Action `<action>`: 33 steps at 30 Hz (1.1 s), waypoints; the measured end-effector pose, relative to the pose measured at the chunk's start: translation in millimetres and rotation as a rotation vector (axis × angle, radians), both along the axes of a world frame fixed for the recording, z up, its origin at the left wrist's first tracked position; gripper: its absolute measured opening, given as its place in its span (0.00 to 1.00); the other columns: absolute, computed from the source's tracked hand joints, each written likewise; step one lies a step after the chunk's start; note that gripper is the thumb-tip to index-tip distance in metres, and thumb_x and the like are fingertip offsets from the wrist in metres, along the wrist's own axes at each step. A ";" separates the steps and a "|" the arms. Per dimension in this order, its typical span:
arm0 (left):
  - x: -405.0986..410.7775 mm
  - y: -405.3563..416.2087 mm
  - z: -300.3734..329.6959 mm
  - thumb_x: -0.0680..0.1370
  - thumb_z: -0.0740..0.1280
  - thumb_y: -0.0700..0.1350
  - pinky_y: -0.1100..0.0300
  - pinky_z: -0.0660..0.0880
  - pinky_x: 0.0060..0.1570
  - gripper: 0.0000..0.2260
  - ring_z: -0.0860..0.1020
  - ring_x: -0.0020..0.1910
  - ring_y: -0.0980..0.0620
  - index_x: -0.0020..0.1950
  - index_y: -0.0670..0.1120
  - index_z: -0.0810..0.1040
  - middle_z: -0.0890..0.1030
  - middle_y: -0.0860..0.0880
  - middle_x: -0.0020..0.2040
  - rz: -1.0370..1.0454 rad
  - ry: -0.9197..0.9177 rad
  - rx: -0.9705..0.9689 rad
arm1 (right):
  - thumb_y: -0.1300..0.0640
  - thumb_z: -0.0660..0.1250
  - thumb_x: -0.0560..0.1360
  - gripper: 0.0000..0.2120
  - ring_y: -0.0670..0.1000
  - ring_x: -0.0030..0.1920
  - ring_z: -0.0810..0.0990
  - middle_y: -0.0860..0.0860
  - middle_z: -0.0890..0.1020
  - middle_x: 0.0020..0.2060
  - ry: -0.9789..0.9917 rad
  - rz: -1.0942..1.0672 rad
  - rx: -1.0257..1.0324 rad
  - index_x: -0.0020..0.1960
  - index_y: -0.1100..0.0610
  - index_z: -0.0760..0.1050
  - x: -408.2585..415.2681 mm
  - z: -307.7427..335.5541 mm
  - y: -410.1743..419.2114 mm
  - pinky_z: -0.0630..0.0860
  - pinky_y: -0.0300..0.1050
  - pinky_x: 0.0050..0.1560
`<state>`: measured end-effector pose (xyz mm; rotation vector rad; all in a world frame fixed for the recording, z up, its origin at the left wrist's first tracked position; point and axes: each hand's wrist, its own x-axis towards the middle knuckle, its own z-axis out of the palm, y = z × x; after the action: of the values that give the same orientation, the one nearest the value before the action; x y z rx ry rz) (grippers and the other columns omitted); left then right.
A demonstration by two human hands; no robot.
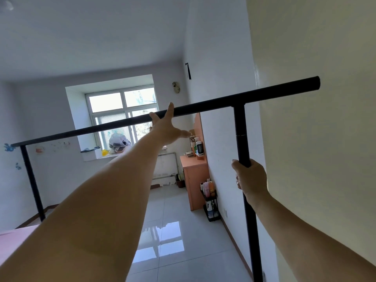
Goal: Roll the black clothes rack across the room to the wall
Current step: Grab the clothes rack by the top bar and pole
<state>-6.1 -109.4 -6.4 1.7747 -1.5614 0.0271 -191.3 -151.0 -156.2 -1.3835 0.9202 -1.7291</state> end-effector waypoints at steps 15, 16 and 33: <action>-12.6 -27.4 -2.2 0.71 0.61 0.67 0.40 0.53 0.72 0.38 0.52 0.75 0.33 0.76 0.60 0.49 0.38 0.40 0.77 -0.097 0.055 -0.070 | 0.57 0.67 0.73 0.18 0.48 0.18 0.66 0.49 0.68 0.18 0.006 0.157 0.080 0.27 0.57 0.67 11.5 -2.7 -10.8 0.66 0.38 0.21; -10.6 -29.9 -2.8 0.71 0.61 0.67 0.39 0.52 0.73 0.38 0.51 0.75 0.33 0.76 0.60 0.49 0.38 0.40 0.77 -0.091 0.045 -0.076 | 0.58 0.67 0.73 0.17 0.48 0.17 0.65 0.49 0.68 0.18 -0.011 0.153 0.082 0.27 0.57 0.66 14.9 -3.4 -13.3 0.65 0.38 0.20; 46.5 -74.0 2.3 0.71 0.61 0.68 0.35 0.58 0.69 0.36 0.55 0.74 0.36 0.75 0.57 0.54 0.55 0.40 0.76 -0.120 -0.178 -0.091 | 0.62 0.63 0.68 0.12 0.47 0.15 0.64 0.48 0.66 0.18 -0.011 0.085 0.070 0.28 0.56 0.63 84.6 -3.9 -50.0 0.63 0.36 0.17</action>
<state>40.4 -183.4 -4.1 1.6422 -1.7626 0.1998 -106.7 -201.0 -160.0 -1.3474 0.8947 -1.6249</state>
